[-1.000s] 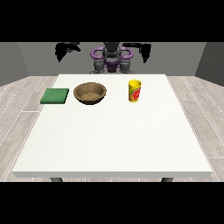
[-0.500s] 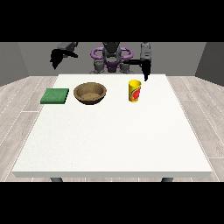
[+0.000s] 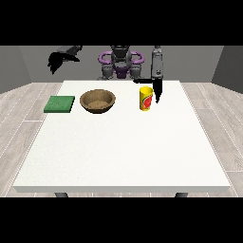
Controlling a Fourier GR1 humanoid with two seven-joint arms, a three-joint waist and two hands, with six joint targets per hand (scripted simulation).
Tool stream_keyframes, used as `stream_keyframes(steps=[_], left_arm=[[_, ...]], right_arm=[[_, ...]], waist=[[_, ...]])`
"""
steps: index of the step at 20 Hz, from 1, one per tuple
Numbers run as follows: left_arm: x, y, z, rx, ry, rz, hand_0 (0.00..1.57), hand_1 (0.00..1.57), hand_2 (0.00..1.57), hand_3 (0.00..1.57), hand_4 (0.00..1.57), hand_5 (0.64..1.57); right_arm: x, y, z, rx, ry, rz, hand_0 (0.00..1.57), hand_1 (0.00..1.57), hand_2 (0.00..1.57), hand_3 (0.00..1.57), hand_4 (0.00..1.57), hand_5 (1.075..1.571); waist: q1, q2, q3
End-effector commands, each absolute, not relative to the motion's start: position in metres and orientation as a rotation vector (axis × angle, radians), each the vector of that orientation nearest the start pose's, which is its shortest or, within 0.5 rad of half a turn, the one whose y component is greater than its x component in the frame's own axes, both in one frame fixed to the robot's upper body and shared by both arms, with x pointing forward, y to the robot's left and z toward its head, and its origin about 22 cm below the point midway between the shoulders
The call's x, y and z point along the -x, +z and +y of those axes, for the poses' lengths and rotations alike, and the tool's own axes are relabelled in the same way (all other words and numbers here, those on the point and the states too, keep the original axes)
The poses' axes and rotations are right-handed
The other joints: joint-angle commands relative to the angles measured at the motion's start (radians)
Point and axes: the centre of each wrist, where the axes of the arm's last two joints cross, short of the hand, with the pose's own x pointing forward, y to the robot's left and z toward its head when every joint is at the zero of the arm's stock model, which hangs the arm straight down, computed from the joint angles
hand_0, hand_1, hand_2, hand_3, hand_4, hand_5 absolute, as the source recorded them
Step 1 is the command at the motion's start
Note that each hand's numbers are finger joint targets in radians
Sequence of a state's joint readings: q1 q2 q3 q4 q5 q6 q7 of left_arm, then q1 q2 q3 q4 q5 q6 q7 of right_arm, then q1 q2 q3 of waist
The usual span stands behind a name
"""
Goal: Pick the cup and pour the ball into the bowl, then pick the bowl and place it on the pad
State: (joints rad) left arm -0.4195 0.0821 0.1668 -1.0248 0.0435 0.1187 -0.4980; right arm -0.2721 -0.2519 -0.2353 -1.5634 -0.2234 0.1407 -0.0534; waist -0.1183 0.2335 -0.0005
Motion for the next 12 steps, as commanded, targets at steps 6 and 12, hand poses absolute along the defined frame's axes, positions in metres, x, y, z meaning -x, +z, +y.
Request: stream_keyframes(steps=[6, 12], left_arm=[[-0.352, -0.031, 0.268, -0.352, 0.091, -1.955, 1.19, 1.19, 1.57, 1.42, 0.75, 1.559], [-0.34, -0.059, 0.256, -0.561, -0.044, -1.854, 1.29, 1.29, 1.57, 1.57, 1.14, 1.551]], right_arm=[[-0.296, 0.122, -0.342, -0.035, 0.074, -1.973, 0.0, 0.0, 0.0, 0.0, 0.0, 1.571], [-0.292, 0.13, -0.356, -0.009, 0.074, -1.933, 0.0, 0.0, 0.0, 0.17, 0.0, 1.571]], waist=[[-0.085, 0.082, -0.0001], [-0.091, 0.004, 0.0002]])
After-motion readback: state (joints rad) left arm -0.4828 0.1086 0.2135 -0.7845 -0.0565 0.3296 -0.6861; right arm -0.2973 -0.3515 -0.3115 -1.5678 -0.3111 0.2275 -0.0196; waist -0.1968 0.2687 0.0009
